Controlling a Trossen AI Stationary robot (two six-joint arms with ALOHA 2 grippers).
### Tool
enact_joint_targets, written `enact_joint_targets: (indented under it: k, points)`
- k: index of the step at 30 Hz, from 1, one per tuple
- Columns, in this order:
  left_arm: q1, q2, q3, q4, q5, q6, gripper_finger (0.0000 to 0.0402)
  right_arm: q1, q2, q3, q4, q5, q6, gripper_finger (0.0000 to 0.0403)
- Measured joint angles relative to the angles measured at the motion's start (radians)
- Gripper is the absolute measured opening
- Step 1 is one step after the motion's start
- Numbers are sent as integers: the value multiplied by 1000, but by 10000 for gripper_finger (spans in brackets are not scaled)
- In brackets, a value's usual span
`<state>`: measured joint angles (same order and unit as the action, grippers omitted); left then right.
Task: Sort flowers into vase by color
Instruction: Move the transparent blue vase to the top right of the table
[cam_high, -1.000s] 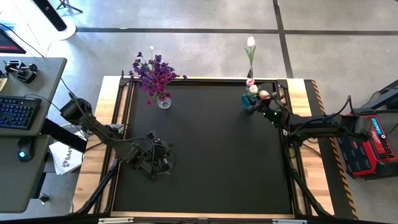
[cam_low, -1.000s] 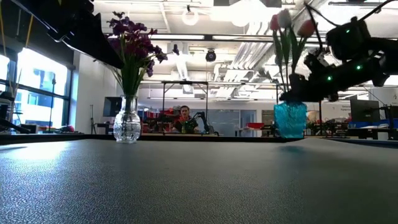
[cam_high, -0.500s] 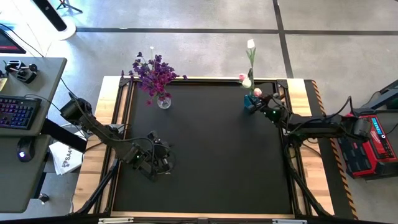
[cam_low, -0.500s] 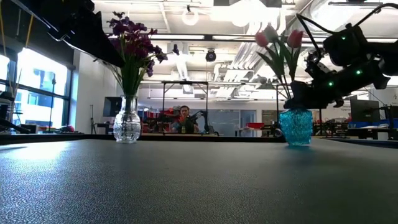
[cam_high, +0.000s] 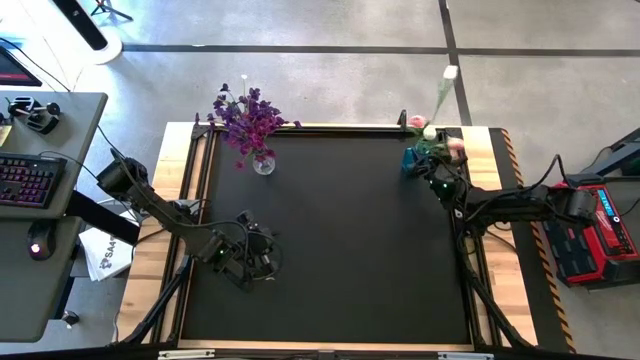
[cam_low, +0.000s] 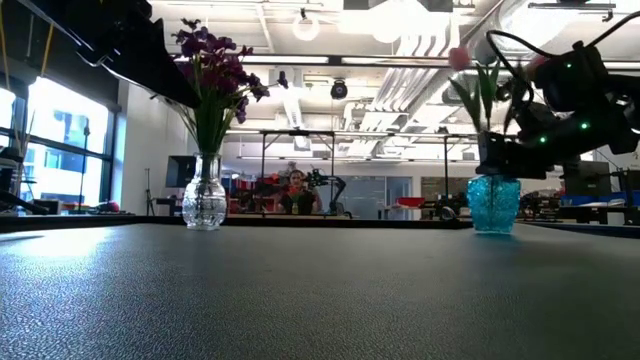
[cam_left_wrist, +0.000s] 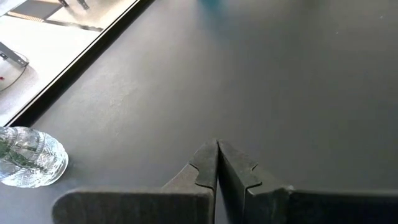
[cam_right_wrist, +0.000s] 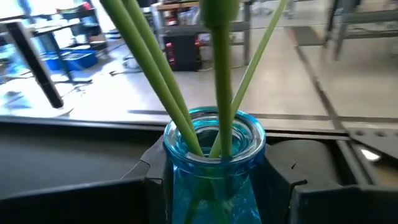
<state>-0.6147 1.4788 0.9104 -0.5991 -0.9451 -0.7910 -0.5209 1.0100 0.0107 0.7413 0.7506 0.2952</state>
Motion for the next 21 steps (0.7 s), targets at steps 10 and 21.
enact_joint_targets:
  k: [10,21]
  points:
    - [0,0,0,0,-1,0,0,0,109,71,30,88,19,124]
    - [0,0,0,0,-1,0,0,0,386,137,148,233,108,124]
